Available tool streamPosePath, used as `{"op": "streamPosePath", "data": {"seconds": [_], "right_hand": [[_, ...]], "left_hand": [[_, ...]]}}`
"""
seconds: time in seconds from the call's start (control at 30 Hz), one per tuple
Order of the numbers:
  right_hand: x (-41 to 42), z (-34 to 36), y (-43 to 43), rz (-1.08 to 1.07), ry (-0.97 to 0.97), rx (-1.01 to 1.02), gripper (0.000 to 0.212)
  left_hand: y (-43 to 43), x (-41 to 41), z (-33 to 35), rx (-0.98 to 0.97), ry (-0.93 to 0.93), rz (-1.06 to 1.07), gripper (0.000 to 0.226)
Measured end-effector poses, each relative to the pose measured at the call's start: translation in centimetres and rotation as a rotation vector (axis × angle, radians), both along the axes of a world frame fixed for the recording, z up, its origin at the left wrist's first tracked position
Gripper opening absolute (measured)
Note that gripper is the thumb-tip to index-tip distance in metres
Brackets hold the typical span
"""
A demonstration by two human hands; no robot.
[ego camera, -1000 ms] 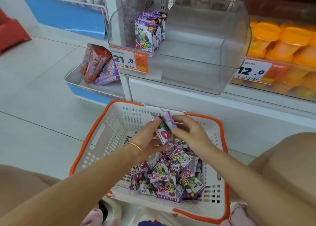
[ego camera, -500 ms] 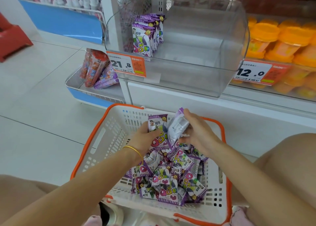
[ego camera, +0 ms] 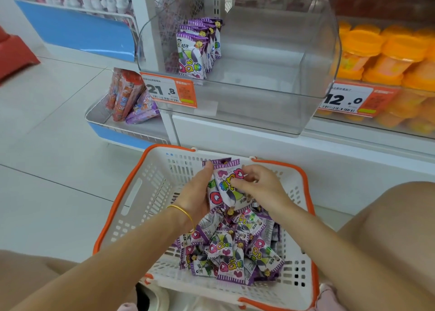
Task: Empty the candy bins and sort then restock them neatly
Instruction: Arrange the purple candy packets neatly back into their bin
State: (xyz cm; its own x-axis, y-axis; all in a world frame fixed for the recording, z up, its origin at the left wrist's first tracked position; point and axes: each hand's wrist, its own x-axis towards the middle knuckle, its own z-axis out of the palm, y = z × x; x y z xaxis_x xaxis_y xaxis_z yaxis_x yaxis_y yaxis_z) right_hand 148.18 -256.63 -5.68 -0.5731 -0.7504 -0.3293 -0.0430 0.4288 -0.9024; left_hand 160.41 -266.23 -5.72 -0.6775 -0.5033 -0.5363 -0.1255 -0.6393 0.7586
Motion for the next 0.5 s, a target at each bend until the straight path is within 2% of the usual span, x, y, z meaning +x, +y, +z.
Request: {"op": "streamPosePath", "data": {"seconds": [0.13, 0.23, 0.27, 0.33, 0.4, 0.43, 0.5], "right_hand": [[-0.2, 0.4, -0.4, -0.013, -0.055, 0.021, 0.025], [-0.7, 0.3, -0.8, -0.091, -0.269, -0.010, 0.024], [-0.6, 0.4, -0.9, -0.110, -0.374, -0.034, 0.031], [-0.4, 0.7, -0.9, -0.098, -0.435, -0.035, 0.046], [-0.6, 1.4, -0.7, -0.017, -0.208, -0.003, 0.040], [-0.9, 1.6, -0.7, 0.010, -0.074, -0.014, 0.032], [-1.4, 2.0, -0.6, 0.066, 0.064, -0.065, 0.028]], "left_hand": [[-0.3, 0.3, -0.6, -0.053, -0.064, 0.051, 0.045], [-0.7, 0.7, -0.8, -0.139, -0.103, 0.002, 0.074], [-0.6, 0.8, -0.9, -0.211, -0.118, -0.049, 0.073], [-0.5, 1.0, -1.0, -0.319, -0.172, -0.090, 0.049], [-0.8, 1.0, -1.1, -0.377, -0.211, -0.081, 0.034], [-1.1, 1.1, -1.0, -0.429, -0.224, -0.099, 0.035], [-1.5, 1.1, -0.7, -0.532, -0.261, -0.159, 0.046]]}}
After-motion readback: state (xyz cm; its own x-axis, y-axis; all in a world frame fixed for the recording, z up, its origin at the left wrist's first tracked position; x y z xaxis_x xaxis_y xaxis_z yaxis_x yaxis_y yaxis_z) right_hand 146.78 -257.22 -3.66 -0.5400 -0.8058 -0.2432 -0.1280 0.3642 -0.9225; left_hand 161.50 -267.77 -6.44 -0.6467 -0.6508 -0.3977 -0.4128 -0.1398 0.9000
